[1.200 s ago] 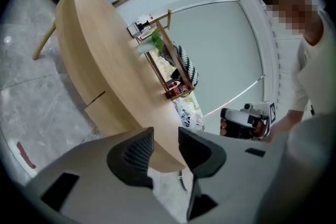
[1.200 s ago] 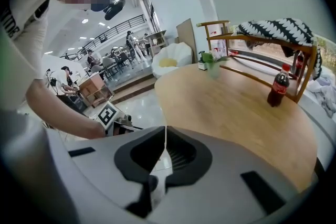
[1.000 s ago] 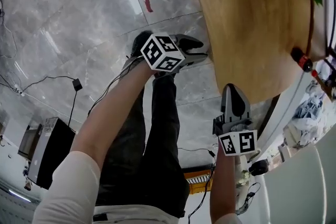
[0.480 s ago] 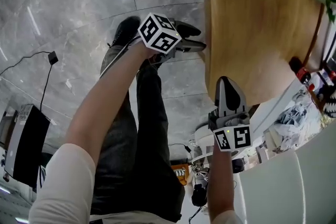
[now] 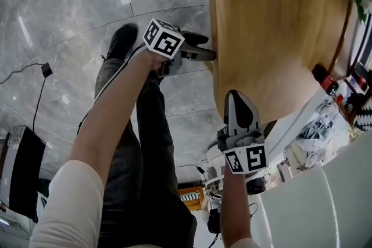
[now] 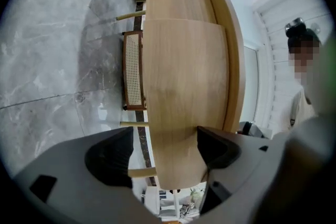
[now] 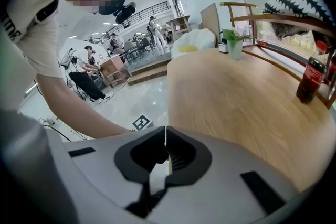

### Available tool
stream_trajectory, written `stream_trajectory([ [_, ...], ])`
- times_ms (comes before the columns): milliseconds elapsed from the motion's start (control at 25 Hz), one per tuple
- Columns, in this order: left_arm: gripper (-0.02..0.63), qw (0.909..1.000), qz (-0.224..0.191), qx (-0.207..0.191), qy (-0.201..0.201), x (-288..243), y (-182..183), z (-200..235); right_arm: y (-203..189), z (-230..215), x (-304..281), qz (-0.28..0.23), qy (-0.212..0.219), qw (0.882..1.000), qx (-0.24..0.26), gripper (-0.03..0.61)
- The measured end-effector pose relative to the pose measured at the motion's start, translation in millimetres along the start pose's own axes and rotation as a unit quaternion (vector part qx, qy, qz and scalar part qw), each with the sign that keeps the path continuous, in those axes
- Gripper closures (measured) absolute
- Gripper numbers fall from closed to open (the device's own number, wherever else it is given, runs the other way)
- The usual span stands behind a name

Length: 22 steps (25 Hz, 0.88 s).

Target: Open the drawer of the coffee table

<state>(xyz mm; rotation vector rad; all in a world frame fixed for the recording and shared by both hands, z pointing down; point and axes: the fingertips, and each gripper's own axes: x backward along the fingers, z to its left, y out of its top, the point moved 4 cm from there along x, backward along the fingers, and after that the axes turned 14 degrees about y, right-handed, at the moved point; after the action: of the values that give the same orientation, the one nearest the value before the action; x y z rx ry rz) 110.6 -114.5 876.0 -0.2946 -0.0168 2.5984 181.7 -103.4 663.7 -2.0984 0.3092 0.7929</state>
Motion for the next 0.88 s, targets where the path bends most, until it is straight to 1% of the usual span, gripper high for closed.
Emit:
stream_trajectory([
  [80,0.233,0.9996,-0.004,0.016,-0.020,-0.8,0.9,6.1,-0.2,-0.9,-1.0,-0.006,0.003,1.000,-0.006,0.558],
  [200,0.228,0.9972,0.000,0.028,-0.070,0.1,1.8,8.3,-2.0,-0.3,-2.9,-0.011,0.011,1.000,-0.011,0.558],
  [280,0.217,0.9958,0.008,0.021,-0.089,-4.5,1.8,7.6,-3.7,-0.9,-2.1,-0.014,0.011,1.000,-0.012,0.558],
  [400,0.200,0.9947,0.016,0.008,-0.101,-12.6,3.9,9.2,-6.6,-4.1,0.2,-0.018,0.007,1.000,-0.017,0.558],
  [480,0.192,0.9930,0.020,0.005,-0.116,-15.9,4.2,9.9,-7.6,-5.4,1.9,-0.021,0.008,1.000,-0.022,0.558],
  [560,0.192,0.9895,0.025,-0.003,-0.142,-18.7,3.3,5.2,-8.5,-5.4,3.7,-0.021,0.013,0.999,-0.026,0.558],
  [680,0.193,0.9808,0.028,-0.028,-0.191,-20.0,7.0,-10.7,-12.5,-5.5,3.7,-0.014,0.020,0.999,-0.023,0.558],
  [720,0.189,0.9789,0.027,-0.034,-0.200,-19.8,9.3,-13.6,-14.1,-6.4,3.4,-0.012,0.019,1.000,-0.021,0.558],
  [880,0.190,0.9787,0.025,-0.039,-0.200,-19.1,10.9,-15.9,-18.2,-10.6,4.5,-0.009,0.012,1.000,-0.022,0.558],
])
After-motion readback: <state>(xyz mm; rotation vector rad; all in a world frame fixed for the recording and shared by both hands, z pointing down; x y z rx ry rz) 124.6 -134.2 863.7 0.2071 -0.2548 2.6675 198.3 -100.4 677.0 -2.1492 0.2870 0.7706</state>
